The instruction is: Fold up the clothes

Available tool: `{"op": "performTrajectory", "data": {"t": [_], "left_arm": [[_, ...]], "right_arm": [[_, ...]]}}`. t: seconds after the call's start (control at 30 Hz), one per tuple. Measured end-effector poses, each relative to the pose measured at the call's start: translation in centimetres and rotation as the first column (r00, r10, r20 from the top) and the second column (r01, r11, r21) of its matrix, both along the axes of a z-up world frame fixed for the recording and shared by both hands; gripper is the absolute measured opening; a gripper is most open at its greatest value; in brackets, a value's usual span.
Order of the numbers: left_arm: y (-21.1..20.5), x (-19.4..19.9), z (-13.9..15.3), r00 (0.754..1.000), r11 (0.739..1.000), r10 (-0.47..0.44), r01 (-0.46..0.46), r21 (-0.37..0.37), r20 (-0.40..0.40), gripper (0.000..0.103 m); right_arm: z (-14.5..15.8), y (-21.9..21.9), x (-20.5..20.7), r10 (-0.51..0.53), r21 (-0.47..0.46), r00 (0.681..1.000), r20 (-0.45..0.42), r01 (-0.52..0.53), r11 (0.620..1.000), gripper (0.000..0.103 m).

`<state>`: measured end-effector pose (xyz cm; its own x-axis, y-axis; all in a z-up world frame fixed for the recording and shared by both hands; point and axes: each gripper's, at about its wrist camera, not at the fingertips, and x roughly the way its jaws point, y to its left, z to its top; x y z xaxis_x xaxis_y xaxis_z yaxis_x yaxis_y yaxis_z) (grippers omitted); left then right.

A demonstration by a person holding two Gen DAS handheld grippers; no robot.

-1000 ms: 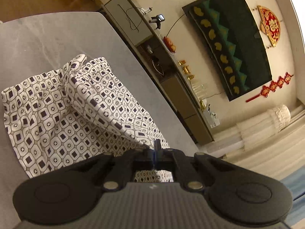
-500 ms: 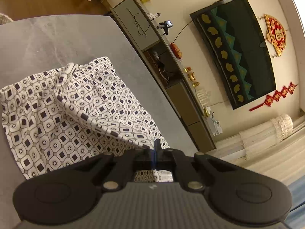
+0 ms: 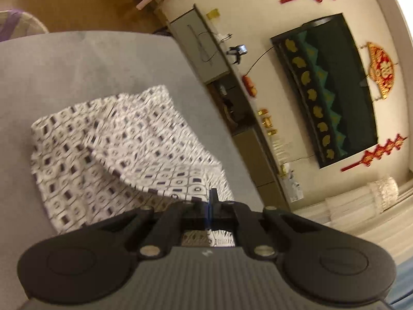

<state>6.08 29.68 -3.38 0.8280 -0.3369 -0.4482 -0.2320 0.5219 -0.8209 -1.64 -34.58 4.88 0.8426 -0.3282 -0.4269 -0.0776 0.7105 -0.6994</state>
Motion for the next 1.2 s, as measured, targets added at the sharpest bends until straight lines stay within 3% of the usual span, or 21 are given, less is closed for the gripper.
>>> {"op": "performTrajectory", "data": {"t": [0.13, 0.27, 0.37, 0.47, 0.5, 0.57, 0.63, 0.7, 0.77, 0.83, 0.93, 1.0, 1.07, 1.17, 1.2], "left_arm": [[-0.6, -0.4, -0.1, 0.999, 0.999, 0.013, -0.011, 0.048, -0.046, 0.0], [-0.6, -0.5, 0.2, 0.997, 0.996, 0.046, -0.042, 0.076, -0.059, 0.0], [-0.5, -0.7, 0.3, 0.996, 0.994, 0.059, -0.053, 0.092, -0.06, 0.001], [-0.9, -0.4, 0.2, 0.993, 0.99, 0.059, -0.046, 0.13, -0.101, 0.001], [-0.9, -0.3, 0.0, 0.991, 0.989, 0.061, -0.044, 0.141, -0.119, 0.001], [-1.0, 0.0, -0.3, 0.988, 0.988, 0.057, -0.035, 0.152, -0.144, 0.001], [-1.2, 0.0, -0.2, 0.988, 0.986, 0.05, -0.026, 0.163, -0.148, 0.001], [-1.5, 0.0, -0.1, 0.988, 0.983, 0.042, -0.015, 0.182, -0.147, 0.001], [-1.6, 0.0, -0.1, 0.988, 0.981, 0.035, -0.005, 0.195, -0.15, 0.001], [-1.6, 0.0, -0.1, 0.989, 0.98, 0.027, 0.002, 0.197, -0.148, 0.001], [-1.7, 0.2, -0.1, 0.99, 0.979, 0.011, 0.019, 0.204, -0.142, 0.001], [-1.8, 0.2, -0.2, 0.99, 0.977, 0.001, 0.03, 0.21, -0.142, 0.001], [-2.0, 0.3, -0.2, 0.989, 0.975, -0.006, 0.038, 0.218, -0.145, 0.001], [-2.2, 0.4, -0.3, 0.988, 0.972, -0.011, 0.046, 0.231, -0.152, 0.001], [-2.2, 0.4, -0.4, 0.988, 0.971, -0.01, 0.047, 0.235, -0.156, 0.001]], "right_arm": [[-7.4, -1.9, -0.6, 0.009, 0.043, 0.978, -0.209, 0.0, 0.999, 0.0], [-10.4, -2.2, -1.0, 0.051, 0.045, 0.951, -0.306, -0.039, 0.998, 0.0], [-10.0, -1.4, -0.9, 0.05, -0.028, 0.967, -0.25, -0.059, 0.998, 0.0], [-8.7, -0.7, -1.6, 0.039, -0.213, 0.992, -0.118, -0.063, 0.975, 0.0], [-8.4, -0.4, -2.1, 0.042, -0.249, 0.993, -0.11, -0.069, 0.966, 0.0], [-8.5, -0.5, -2.6, 0.039, -0.203, 0.977, -0.208, -0.082, 0.976, 0.0], [-10.6, -1.3, -2.4, 0.038, -0.154, 0.932, -0.361, -0.1, 0.983, 0.0], [-11.4, -2.4, -2.1, 0.019, -0.069, 0.925, -0.38, -0.049, 0.996, 0.001], [-10.0, -4.8, -1.5, -0.008, 0.118, 0.928, -0.373, 0.056, 0.991, 0.008], [-8.5, -7.5, -1.1, -0.023, 0.318, 0.924, -0.383, 0.155, 0.935, 0.031], [-6.5, -10.9, -1.8, -0.027, 0.547, 0.922, -0.386, 0.253, 0.798, 0.046], [-5.8, -12.5, -4.7, -0.037, 0.661, 0.929, -0.369, 0.29, 0.692, 0.053], [-5.3, -14.7, -5.3, -0.064, 0.75, 0.945, -0.322, 0.295, 0.592, 0.053], [-6.0, -16.5, -4.0, -0.103, 0.836, 0.952, -0.287, 0.302, 0.459, 0.053], [-6.5, -16.8, -3.2, -0.115, 0.847, 0.951, -0.288, 0.308, 0.433, 0.053]]}}
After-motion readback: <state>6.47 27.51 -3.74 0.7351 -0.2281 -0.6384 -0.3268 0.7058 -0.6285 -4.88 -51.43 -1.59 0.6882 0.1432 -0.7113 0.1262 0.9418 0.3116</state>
